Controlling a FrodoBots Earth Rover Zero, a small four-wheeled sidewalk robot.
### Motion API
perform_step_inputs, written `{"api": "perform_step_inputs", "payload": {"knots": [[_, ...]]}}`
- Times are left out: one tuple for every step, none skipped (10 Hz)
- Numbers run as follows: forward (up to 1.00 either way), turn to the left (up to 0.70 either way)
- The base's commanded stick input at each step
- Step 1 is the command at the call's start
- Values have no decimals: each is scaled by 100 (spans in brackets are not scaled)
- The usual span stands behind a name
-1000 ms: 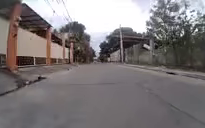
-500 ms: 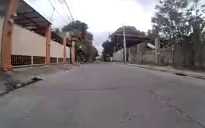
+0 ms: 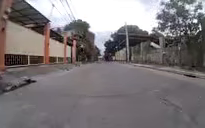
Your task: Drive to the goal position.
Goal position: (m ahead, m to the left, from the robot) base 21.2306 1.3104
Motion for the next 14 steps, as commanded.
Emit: {"api": "perform_step_inputs", "payload": {"knots": [[100,-35],[100,-35],[100,-7],[100,5],[100,5],[100,5],[100,5],[100,5],[100,5],[100,5],[100,5],[100,5],[100,5],[100,5]]}}
